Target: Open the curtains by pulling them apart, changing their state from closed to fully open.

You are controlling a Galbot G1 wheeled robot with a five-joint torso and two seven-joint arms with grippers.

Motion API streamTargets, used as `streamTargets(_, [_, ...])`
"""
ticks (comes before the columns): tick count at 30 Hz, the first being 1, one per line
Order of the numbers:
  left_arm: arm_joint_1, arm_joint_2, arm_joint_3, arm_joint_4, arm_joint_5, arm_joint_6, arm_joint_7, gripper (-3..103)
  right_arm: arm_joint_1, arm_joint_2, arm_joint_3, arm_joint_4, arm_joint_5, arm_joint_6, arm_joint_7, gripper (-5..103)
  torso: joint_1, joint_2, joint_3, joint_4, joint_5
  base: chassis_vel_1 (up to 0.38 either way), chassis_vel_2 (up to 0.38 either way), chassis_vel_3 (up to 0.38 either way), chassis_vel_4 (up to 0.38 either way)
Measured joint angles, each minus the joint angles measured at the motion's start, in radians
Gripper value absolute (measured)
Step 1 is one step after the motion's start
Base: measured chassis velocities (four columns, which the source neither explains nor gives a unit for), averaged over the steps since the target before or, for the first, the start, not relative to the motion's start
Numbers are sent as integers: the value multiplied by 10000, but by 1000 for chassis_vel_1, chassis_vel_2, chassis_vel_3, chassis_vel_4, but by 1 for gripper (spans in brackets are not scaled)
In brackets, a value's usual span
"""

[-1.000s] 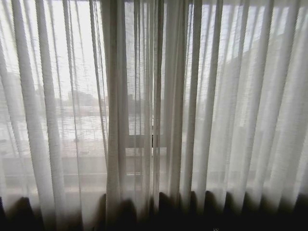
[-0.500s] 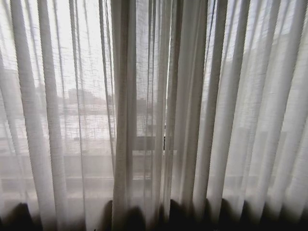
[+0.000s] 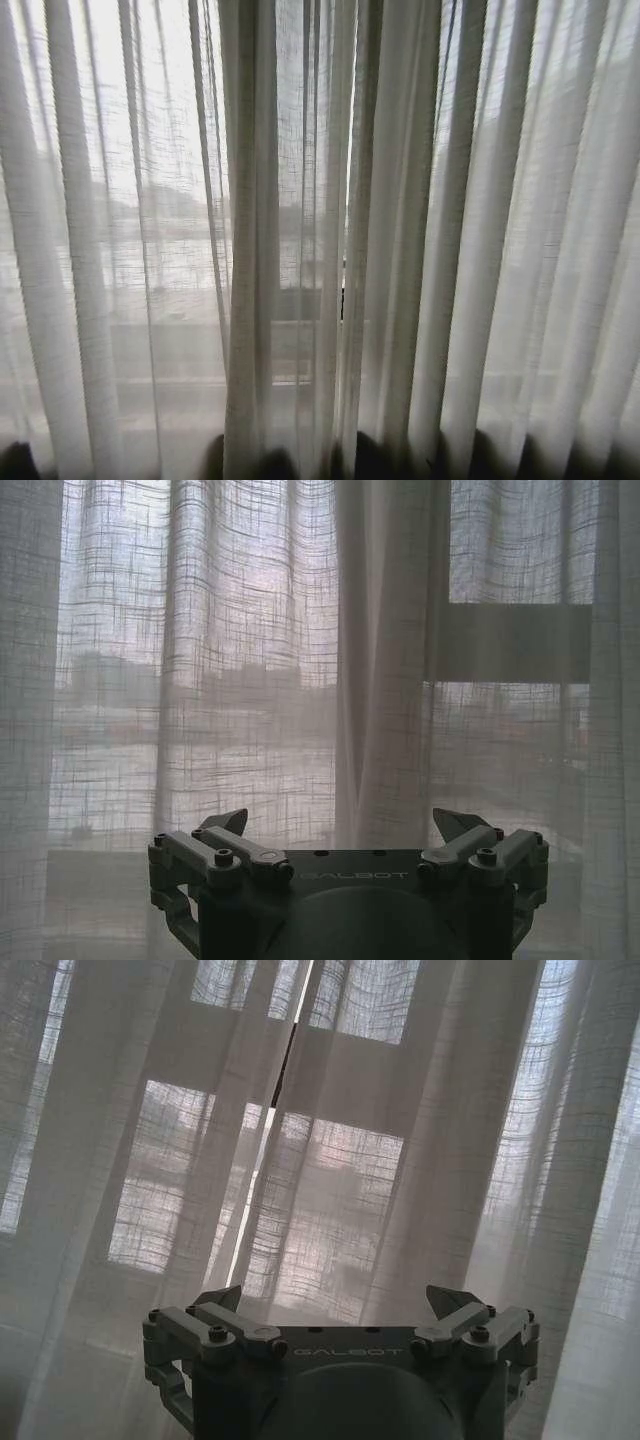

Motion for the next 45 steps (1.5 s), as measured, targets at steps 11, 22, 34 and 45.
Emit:
streamTargets(11, [-50, 23, -9, 87, 17, 7, -5, 100, -81, -2, -483, 148, -225, 525, -981, 100, 4, -1, 1, -1, 0, -106, 87, 93, -105])
streamTargets(22, [-205, 4, 49, -38, 47, 209, -313, 100, 1691, -1, -2464, 521, 310, -1523, 631, 100, -2, 2, -1, 1, -2, 0, 0, 0, 0])
streamTargets(34, [-351, -137, 151, 142, 447, 316, -366, 100, 3316, -1, -3410, -736, 788, -2095, 2263, 100, 0, 1, 0, -1, 0, 0, 0, 0, 0])
streamTargets(45, [-352, -64, 108, 213, 629, 458, -372, 100, 4940, 0, -3255, -2186, 1150, -2034, 2599, 100, 0, 1, 1, 0, 0, 0, 0, 0, 0])
